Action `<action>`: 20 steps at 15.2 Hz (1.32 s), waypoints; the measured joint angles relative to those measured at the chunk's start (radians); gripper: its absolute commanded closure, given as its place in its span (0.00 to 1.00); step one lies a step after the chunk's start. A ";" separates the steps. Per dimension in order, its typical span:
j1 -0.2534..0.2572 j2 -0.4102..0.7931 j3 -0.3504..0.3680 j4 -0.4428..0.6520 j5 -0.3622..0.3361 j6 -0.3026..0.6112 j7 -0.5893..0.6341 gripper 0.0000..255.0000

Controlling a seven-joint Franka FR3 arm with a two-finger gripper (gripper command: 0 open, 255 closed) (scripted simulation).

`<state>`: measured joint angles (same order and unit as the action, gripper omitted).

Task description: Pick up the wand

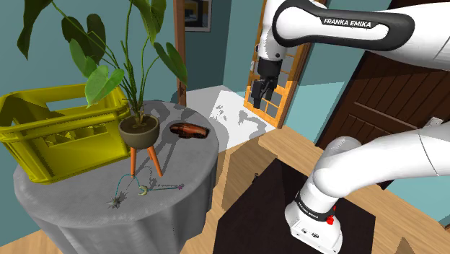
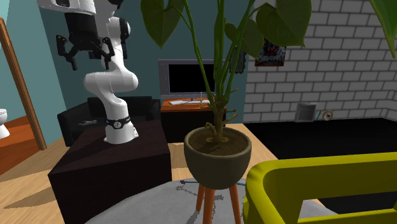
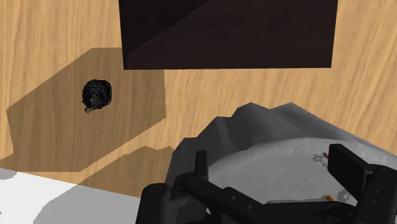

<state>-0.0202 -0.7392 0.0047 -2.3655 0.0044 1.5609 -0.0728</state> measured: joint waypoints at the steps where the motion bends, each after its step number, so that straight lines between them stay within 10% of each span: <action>1: 0.000 0.000 0.000 0.000 0.000 0.000 0.000 0.00; 20: 0.144 0.538 0.093 0.063 0.118 0.446 -0.106 0.00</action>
<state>0.1239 -0.2016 0.0980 -2.3022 0.1227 2.0066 -0.1792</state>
